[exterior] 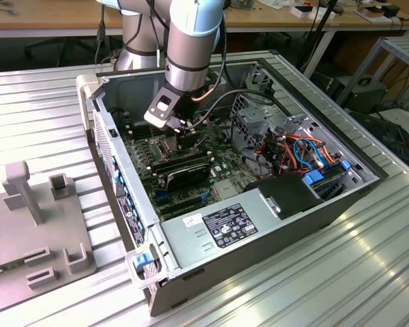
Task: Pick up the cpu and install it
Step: 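Place the cpu into insertion slot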
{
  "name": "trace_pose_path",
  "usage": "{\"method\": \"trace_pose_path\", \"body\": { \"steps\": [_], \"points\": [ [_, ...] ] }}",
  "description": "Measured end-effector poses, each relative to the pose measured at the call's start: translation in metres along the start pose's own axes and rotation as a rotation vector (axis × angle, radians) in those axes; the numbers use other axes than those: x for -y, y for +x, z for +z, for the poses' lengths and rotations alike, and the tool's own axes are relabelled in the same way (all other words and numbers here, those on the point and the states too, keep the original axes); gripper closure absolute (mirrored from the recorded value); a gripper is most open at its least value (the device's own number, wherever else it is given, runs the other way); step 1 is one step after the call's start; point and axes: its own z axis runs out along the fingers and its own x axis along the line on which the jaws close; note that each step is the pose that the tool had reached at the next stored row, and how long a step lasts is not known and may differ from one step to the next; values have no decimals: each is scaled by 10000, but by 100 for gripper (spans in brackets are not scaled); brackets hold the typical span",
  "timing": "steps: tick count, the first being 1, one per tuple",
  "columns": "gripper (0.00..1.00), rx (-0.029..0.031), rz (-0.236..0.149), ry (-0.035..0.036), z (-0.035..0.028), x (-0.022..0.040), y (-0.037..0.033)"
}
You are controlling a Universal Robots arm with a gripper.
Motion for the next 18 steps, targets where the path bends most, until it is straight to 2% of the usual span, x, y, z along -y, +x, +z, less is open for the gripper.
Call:
{"method": "trace_pose_path", "body": {
  "steps": [9, 10, 11, 16, 18],
  "points": [
    [38, 4, 0, 2, 7, 1, 8],
    [40, 7, 0, 4, 6, 1, 8],
    [46, 7, 0, 4, 6, 1, 8],
    [46, 5, 0, 3, 7, 1, 9],
    [46, 4, 0, 0, -11, 0, 9]
  ]
}}
